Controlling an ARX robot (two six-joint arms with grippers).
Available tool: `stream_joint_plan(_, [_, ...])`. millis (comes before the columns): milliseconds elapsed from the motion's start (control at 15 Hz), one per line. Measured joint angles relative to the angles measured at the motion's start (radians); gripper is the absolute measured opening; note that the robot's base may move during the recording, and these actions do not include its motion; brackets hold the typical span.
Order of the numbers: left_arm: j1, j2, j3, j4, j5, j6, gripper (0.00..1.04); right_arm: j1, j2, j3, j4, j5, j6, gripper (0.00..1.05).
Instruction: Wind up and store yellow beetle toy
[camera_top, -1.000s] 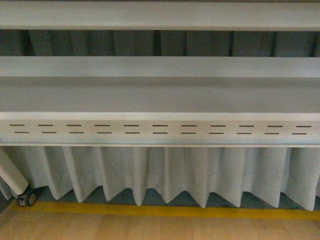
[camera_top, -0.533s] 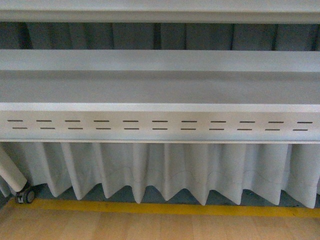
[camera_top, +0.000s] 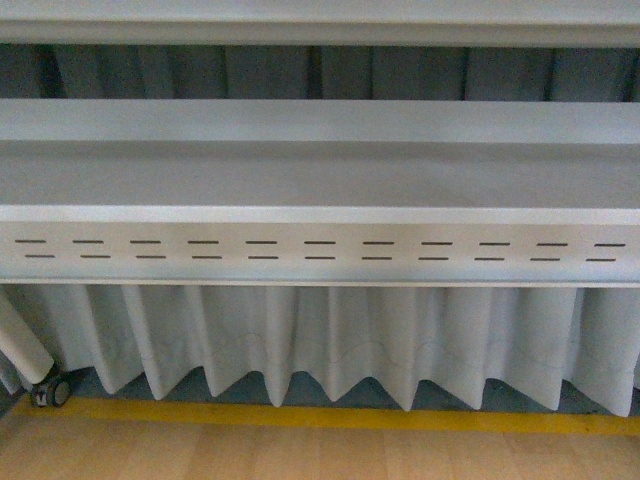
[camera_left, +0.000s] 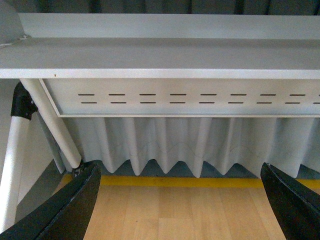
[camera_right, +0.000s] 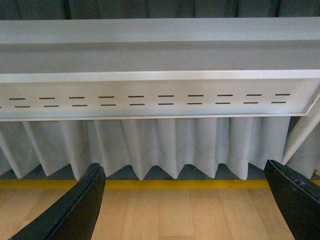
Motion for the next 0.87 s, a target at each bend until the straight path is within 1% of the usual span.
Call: stream_joint_plan(867, [0.000, 0.000, 0.000, 0.000, 0.000, 0.000, 0.98, 0.000, 0.000, 0.000, 0.000, 0.000, 0.000, 0.98])
